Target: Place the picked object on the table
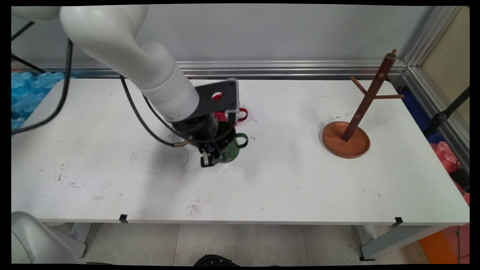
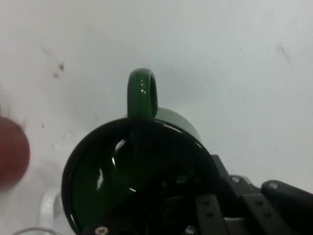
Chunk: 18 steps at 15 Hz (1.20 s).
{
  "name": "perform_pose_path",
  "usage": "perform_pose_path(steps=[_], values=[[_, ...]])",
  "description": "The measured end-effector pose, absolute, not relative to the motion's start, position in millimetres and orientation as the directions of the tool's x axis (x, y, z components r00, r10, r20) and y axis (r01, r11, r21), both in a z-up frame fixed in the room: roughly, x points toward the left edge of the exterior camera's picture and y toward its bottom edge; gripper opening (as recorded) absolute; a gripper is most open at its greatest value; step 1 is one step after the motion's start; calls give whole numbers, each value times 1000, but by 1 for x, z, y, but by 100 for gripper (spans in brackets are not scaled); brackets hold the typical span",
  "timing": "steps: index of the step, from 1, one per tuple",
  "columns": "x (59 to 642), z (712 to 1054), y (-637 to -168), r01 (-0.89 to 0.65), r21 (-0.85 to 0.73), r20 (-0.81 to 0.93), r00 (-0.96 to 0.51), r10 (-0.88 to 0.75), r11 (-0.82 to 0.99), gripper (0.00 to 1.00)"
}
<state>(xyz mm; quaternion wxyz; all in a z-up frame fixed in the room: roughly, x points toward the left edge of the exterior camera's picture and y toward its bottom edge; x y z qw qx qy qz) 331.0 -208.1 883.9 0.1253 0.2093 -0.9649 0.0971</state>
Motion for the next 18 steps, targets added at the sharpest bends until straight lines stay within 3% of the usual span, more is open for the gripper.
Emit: perform_pose_path(steps=[8, 18], values=[[330, 845, -196, -415, -140, 204, -901, -384, 899, 0], [323, 820, -196, -399, -148, 209, -907, -365, 905, 0]])
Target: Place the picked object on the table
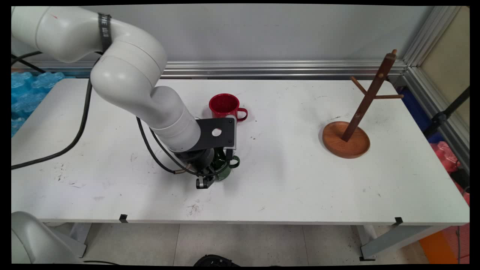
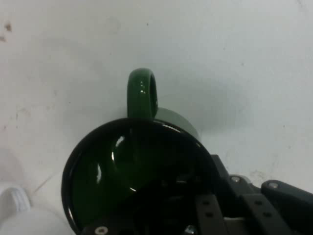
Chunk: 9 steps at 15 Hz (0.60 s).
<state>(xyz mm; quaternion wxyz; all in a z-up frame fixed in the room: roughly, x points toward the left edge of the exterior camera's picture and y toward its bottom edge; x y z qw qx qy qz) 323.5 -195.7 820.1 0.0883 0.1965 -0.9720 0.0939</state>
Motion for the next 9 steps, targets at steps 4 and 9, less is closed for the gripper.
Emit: perform_pose_path(steps=[4, 9], values=[[322, 814, -197, -396, -151, 214, -908, -361, 906, 0], [322, 809, -198, -389, -153, 220, -910, -353, 908, 100]])
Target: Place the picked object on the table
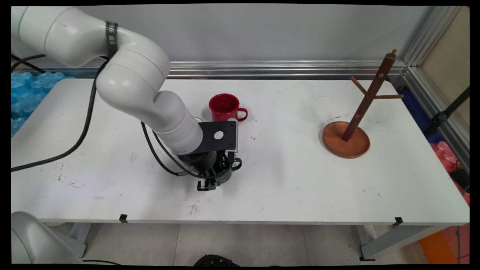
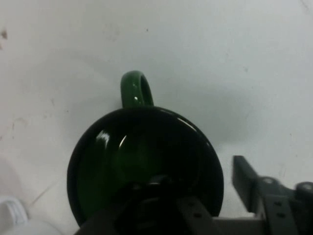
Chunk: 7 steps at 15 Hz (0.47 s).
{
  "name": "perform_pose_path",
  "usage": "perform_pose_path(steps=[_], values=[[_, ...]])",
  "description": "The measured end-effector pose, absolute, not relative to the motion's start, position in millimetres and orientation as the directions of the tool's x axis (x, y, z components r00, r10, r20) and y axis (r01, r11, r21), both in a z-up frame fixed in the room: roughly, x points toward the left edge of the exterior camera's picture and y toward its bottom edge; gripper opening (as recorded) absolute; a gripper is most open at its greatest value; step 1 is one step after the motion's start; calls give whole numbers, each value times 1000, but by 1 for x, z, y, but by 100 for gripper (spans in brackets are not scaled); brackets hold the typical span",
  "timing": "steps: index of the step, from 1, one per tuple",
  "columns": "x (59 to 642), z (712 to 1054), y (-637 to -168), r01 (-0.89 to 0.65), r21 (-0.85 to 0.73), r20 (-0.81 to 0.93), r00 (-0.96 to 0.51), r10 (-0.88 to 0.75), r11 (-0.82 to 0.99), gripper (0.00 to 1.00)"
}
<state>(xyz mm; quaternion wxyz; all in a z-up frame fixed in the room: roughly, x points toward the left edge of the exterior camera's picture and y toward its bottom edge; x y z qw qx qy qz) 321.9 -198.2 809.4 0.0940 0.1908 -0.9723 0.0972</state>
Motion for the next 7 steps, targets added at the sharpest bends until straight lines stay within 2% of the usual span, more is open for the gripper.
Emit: perform_pose_path(steps=[7], values=[[321, 811, -201, -372, -155, 241, -913, -331, 915, 100]])
